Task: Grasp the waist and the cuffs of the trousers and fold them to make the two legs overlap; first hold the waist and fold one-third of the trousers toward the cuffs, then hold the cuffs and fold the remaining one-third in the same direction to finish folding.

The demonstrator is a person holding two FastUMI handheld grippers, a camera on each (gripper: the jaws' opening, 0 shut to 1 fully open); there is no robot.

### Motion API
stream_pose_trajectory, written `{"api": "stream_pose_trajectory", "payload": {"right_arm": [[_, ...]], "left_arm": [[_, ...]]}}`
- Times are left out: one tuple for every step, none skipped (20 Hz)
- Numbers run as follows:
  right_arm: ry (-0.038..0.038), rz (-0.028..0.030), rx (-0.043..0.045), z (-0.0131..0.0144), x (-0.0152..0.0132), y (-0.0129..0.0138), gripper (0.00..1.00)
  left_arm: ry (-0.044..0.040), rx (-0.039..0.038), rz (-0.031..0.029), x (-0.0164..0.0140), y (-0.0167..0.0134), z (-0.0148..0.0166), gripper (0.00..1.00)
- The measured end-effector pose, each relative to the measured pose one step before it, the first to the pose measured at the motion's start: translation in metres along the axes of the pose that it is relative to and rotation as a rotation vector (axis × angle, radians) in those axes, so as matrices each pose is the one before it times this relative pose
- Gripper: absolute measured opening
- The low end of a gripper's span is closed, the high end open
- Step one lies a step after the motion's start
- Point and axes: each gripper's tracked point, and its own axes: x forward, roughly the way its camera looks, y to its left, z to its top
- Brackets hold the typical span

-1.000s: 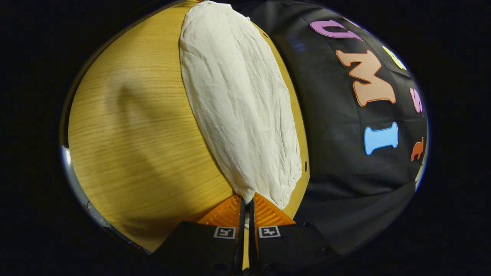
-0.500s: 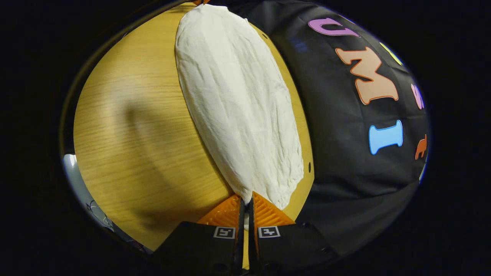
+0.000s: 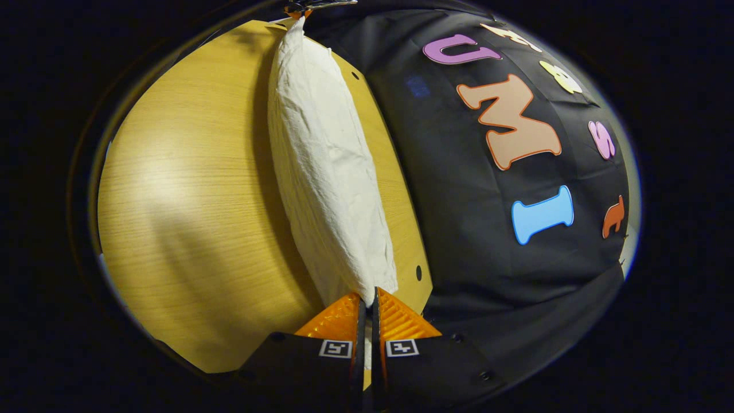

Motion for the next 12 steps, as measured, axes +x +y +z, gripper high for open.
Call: {"api": "stream_pose_trajectory", "payload": {"right_arm": [[-0.00403,-0.01538,0.01093,0.00386,0.00632,-0.00944,0.07],[0.00204,-0.01903,0.00123,0.00408,0.00531,-0.01019,0.07],[0.00519,-0.02305,-0.00048,0.00246,0.00394,-0.00953,0.07],[0.00545,-0.01872,0.00996,0.00453,0.00419,-0.00955,0.07],[-0.00227,-0.01627,0.0131,0.00516,0.00618,-0.00761,0.07],[0.00155,-0.0142,0.00412,0.0048,0.0076,-0.00804,0.07],[0.01205,-0.01385,-0.00082,0.00096,0.00612,-0.00626,0.07],[0.01025,-0.01154,0.00647,0.0029,0.00596,-0.00494,0.05],[0.0057,-0.00939,0.01057,0.00335,0.00722,-0.0032,0.07],[0.00585,-0.00826,0.00589,0.00355,0.00664,-0.00303,0.07],[0.00691,-0.00483,0.00215,0.0017,0.0081,-0.0025,0.05],[0.00668,-0.00414,0.0024,0.00273,0.00871,-0.00189,0.05]], "left_arm": [[-0.01152,-0.02232,0.0169,-0.01314,0.00672,0.00928,0.0],[-0.01192,-0.02286,0.01771,-0.01638,-0.00053,0.0089,0.0],[-0.00856,-0.02644,0.01574,-0.00647,0.00568,0.00559,0.0],[-0.0091,-0.02424,0.01402,-0.00708,0.00603,0.00746,0.0],[-0.00994,-0.01436,0.01071,-0.00681,0.0041,0.00651,0.0],[-0.01848,-0.01207,0.01181,-0.00878,0.00511,0.00868,0.0],[-0.01385,-0.01487,0.0033,-0.00916,0.00134,0.00916,0.0],[-0.00868,-0.01489,0.00084,-0.00762,0.00321,0.00841,0.0],[-0.00928,-0.01156,0.00493,-0.00331,0.00221,0.00635,0.0],[-0.00651,-0.00833,0.00733,-0.00119,0.00157,0.00242,0.0],[-0.00479,-0.01317,0.00529,0.00169,0.0015,-0.00003,0.0],[-0.00292,-0.01156,-0.00086,-0.00056,0.00118,0.00119,0.0]]}}
